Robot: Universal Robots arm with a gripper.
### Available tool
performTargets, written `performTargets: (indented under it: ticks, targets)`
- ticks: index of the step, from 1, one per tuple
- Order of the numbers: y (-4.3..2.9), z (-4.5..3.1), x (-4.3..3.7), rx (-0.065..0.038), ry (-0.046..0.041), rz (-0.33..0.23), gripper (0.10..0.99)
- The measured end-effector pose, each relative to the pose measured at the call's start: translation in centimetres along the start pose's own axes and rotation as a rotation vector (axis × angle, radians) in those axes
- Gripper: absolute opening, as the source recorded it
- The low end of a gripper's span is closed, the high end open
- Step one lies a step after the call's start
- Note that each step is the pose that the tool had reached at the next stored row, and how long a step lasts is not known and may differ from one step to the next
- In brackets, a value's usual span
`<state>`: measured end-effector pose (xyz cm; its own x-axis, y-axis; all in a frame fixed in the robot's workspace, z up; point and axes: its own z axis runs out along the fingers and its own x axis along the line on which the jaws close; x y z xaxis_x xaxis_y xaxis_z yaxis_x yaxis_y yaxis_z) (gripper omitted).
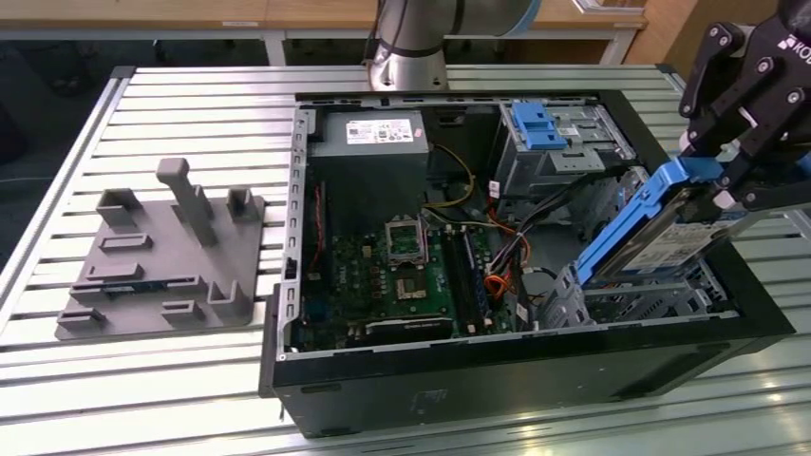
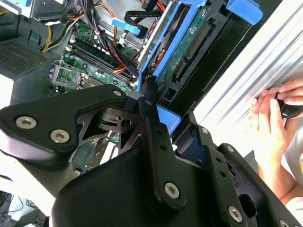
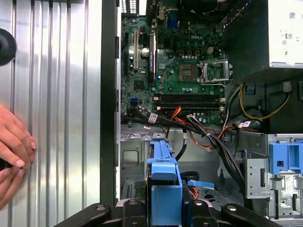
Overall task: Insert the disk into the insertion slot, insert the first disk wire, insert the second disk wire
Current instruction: 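Insert the disk into the insertion slot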
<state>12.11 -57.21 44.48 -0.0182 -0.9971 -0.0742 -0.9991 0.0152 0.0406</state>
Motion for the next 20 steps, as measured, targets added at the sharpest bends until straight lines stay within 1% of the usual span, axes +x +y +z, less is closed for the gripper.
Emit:
performTargets:
  ticks: [10, 14, 20]
  targets:
    - [-0.04, 0.92, 0.07, 0.000, 0.0001, 0.000, 0.365]
    - [-0.06, 1.51, 0.12, 0.000, 0.0000, 0.000, 0.365]
    - [-0.11, 2.58, 0.26, 0.000, 0.0000, 0.000, 0.365]
